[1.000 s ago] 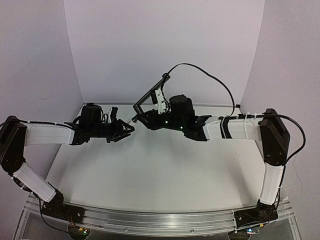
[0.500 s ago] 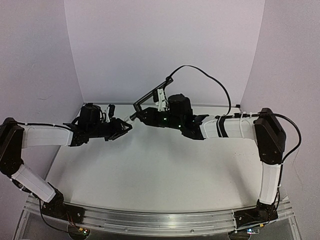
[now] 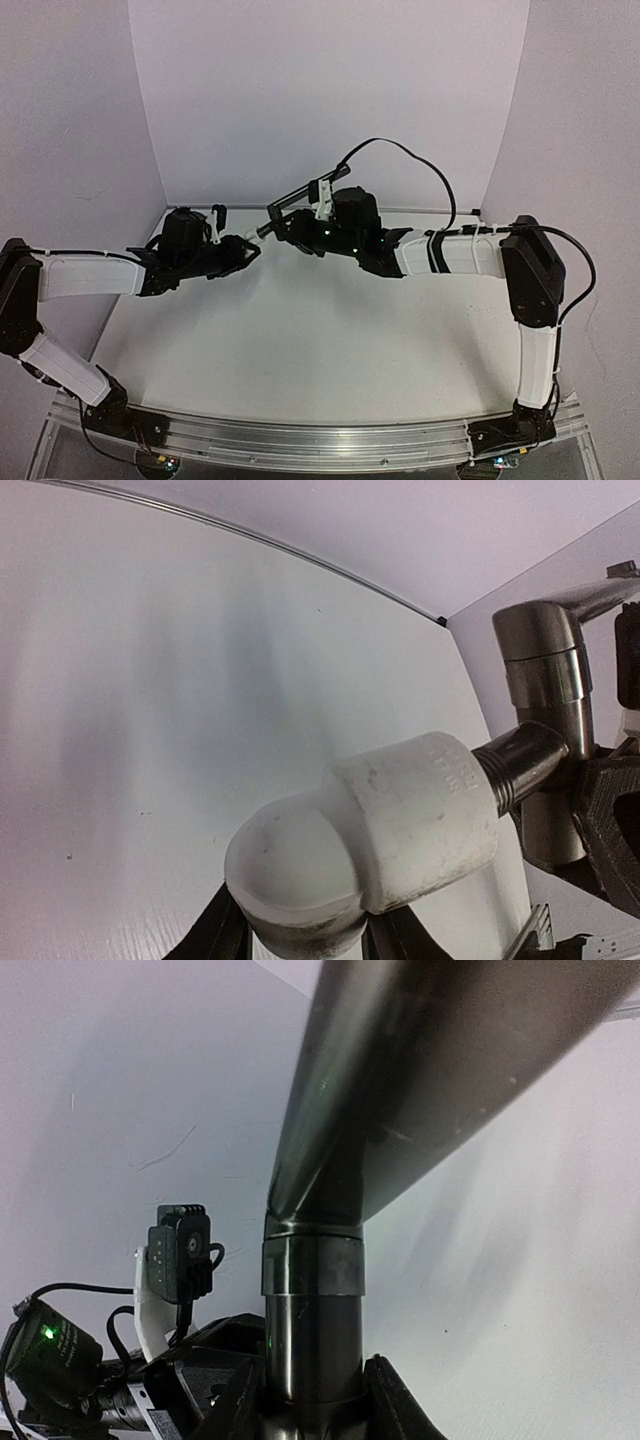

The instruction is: Install the water faucets

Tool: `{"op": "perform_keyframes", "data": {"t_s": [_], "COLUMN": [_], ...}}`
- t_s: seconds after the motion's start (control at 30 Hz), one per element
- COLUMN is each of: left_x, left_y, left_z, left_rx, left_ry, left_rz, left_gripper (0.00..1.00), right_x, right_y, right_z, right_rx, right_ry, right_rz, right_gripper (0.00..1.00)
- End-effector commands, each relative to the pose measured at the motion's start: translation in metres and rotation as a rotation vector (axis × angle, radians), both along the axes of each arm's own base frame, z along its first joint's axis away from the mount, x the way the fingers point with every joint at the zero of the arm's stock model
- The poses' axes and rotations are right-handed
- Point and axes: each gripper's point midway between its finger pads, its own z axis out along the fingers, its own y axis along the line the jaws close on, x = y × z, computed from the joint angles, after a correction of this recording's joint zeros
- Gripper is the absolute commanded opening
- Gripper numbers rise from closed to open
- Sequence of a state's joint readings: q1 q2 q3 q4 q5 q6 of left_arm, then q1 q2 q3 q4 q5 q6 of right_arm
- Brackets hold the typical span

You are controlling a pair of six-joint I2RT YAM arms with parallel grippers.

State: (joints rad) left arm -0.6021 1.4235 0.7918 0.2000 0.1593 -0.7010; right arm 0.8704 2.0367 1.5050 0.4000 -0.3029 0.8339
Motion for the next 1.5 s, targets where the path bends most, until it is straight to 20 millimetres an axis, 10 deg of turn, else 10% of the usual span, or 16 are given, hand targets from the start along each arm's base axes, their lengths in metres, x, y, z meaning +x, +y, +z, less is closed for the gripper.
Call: {"op": "perform_keyframes", "data": {"t_s": [0.0,0.77,1.23,1.47], "left_x": [-0.018,-0.007,-0.021,-0.029], "left_y": [-0.047,-0.052,-0.030,-0.046], "left_z": [0.112,0.104,0.046,0.046], "left_rx": [-0.156,0.141,0.077,-0.169], "left_ry": [-0.334,-0.537,-0.214,-0.036], "left_rz": [-0.171,-0.039,-0.004,-0.246], "left_gripper": [0.00,0.00,0.00,0.00], "right_x": [-0.016,-0.005,0.031,0.015], "right_y": [0.024,0.030,-0.090,-0.106], "right_z": [0.006,0.026,0.013,0.021], "right_rx": [0.077,0.219,0.044,-0.164], "right_ry": [0.063,0.206,-0.016,-0.375], "right_rz": [0.075,0.103,-0.148,-0.055], "right_gripper": [0.00,0.00,0.00,0.00]}}
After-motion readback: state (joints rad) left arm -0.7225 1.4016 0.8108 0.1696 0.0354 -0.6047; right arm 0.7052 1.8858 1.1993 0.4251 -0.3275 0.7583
